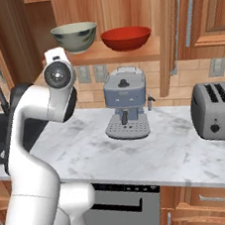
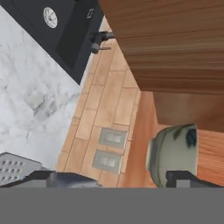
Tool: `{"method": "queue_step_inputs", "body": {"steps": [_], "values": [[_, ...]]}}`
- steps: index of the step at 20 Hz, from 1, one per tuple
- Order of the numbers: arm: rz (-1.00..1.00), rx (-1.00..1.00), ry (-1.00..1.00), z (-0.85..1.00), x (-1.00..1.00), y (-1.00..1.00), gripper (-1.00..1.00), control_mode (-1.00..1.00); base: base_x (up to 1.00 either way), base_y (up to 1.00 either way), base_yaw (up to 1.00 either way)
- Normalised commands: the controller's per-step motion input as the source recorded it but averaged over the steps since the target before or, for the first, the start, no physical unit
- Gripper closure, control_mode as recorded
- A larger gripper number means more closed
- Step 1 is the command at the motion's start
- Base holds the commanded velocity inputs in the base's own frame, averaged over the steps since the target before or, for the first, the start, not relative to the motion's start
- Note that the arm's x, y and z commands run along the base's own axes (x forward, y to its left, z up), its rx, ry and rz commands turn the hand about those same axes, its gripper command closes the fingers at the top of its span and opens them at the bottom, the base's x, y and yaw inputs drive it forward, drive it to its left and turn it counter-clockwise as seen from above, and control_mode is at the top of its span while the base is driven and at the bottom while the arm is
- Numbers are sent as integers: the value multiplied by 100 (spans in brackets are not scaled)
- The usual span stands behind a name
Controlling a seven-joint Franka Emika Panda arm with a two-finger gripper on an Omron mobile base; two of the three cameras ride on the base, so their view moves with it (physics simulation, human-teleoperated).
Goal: Pick up the bowls from the cabinet and place each bowl in front of a stool on the dining counter.
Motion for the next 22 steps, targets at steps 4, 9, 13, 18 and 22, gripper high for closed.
{"method": "queue_step_inputs", "body": {"steps": [4, 9, 13, 18, 22], "values": [[0, -4, 1, 26, 3, -7, -100, -100, 0, 0, 0], [0, 15, 1, 13, 4, -28, -100, -100, 0, 0, 0], [0, 3, -9, 1, 0, -3, -100, -100, 0, 0, 0], [0, 0, -6, 3, 6, 0, -100, -100, 0, 0, 0], [0, 0, 0, 17, 16, 0, -100, -100, 0, 0, 0]]}}
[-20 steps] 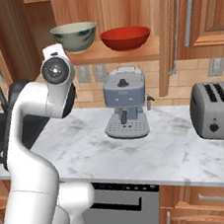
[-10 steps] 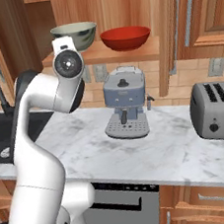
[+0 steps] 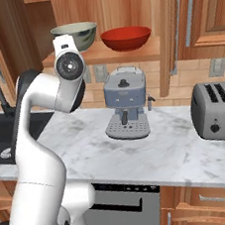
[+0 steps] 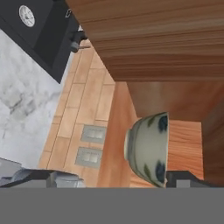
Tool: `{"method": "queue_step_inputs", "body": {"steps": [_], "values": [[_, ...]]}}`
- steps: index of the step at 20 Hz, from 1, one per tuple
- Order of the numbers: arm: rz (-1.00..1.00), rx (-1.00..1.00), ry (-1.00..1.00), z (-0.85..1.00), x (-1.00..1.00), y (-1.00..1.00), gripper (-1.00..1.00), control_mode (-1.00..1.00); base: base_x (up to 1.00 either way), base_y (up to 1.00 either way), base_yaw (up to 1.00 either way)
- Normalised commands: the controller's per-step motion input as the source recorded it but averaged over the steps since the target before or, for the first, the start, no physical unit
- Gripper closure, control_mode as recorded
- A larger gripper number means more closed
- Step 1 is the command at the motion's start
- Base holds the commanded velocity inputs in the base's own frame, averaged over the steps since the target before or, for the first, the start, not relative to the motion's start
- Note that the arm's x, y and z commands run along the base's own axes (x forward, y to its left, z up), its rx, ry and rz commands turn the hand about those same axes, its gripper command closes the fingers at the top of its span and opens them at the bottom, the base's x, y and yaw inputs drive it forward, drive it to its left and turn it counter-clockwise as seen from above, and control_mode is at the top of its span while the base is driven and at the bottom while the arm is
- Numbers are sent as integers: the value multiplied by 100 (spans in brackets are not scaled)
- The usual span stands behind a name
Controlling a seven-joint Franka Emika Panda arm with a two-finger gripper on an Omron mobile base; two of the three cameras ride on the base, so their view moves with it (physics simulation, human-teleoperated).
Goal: Pick up the bowls from the cabinet and place each bowl in front of a stool on the dining counter.
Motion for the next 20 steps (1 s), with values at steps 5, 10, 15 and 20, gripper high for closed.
{"method": "queue_step_inputs", "body": {"steps": [5, 10, 15, 20], "values": [[0, 0, -3, 19, 21, 0, -100, -100, 0, 0, 0], [0, 0, -7, 18, 15, 1, -100, -100, 0, 0, 0], [0, 3, -4, 0, 26, 11, -100, -100, 0, 0, 0], [0, 6, -3, 10, 42, 0, -100, -100, 0, 0, 0]]}}
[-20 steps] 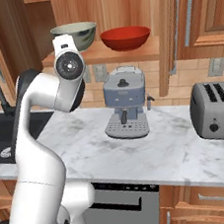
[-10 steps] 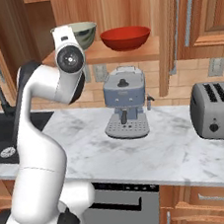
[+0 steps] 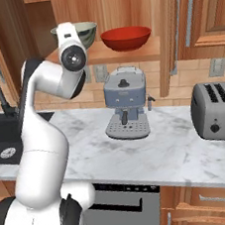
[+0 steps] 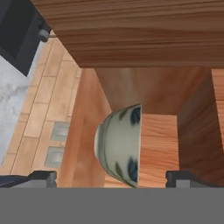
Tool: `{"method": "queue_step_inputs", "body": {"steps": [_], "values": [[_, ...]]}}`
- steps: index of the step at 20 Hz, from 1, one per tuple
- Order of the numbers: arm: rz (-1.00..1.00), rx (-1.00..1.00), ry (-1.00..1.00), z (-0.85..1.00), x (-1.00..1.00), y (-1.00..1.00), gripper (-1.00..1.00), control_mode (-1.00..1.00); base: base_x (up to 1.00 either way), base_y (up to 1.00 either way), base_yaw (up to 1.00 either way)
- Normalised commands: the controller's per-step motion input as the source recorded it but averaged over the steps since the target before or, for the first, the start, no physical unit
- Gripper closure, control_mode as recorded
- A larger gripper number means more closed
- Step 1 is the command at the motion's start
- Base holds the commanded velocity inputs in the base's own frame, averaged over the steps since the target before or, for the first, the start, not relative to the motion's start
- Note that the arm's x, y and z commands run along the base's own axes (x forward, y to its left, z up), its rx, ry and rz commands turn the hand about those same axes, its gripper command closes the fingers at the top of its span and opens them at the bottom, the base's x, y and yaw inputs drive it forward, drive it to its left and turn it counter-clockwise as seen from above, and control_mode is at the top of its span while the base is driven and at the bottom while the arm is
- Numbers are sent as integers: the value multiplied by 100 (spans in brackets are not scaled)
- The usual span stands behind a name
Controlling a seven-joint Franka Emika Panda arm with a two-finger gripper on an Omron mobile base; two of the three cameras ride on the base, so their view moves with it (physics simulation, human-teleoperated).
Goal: Pick up the bowls from the cabinet and place each bowl in front of a stool on the dining counter.
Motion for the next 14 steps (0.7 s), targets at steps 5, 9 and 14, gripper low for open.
{"method": "queue_step_inputs", "body": {"steps": [5, 9, 14], "values": [[0, 4, 0, 25, 37, 0, -100, -100, 0, 0, 0], [0, 2, 0, 12, 25, 0, -100, -100, 0, 0, 0], [0, 0, 1, 1, 12, 0, -100, -100, 0, 0, 0]]}}
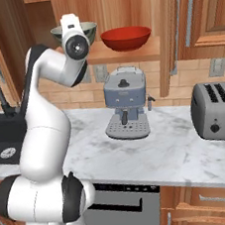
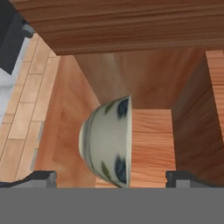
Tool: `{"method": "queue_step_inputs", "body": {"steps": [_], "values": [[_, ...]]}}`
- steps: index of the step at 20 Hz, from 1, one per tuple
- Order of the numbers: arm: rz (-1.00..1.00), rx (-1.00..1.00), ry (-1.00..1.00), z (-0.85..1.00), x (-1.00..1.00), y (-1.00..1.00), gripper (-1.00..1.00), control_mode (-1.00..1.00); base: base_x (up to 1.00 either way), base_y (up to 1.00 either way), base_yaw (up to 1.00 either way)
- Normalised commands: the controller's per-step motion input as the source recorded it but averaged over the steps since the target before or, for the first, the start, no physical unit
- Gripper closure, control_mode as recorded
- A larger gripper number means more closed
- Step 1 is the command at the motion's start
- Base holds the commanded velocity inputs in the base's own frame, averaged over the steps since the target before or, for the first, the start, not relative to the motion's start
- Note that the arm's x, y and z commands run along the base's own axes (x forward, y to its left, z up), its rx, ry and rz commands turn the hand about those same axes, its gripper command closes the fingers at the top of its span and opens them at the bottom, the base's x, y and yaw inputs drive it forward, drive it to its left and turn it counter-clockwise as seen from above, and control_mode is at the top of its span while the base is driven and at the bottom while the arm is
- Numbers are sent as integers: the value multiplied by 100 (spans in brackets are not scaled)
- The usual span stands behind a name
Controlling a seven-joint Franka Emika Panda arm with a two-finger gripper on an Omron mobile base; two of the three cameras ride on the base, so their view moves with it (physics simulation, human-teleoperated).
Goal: Pick up the bowls from the cabinet and place each bowl in front of a stool on the dining counter.
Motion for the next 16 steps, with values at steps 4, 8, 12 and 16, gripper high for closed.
{"method": "queue_step_inputs", "body": {"steps": [4, 8, 12, 16], "values": [[0, 0, 0, -1, 13, 0, -100, -100, 0, 0, 0], [0, 0, 0, -1, 23, 2, -100, -100, 0, 0, 0], [1, 0, 0, -3, 26, 7, -100, -100, 0, 0, 0], [1, 0, 0, -6, 34, 12, -100, -100, 0, 0, 0]]}}
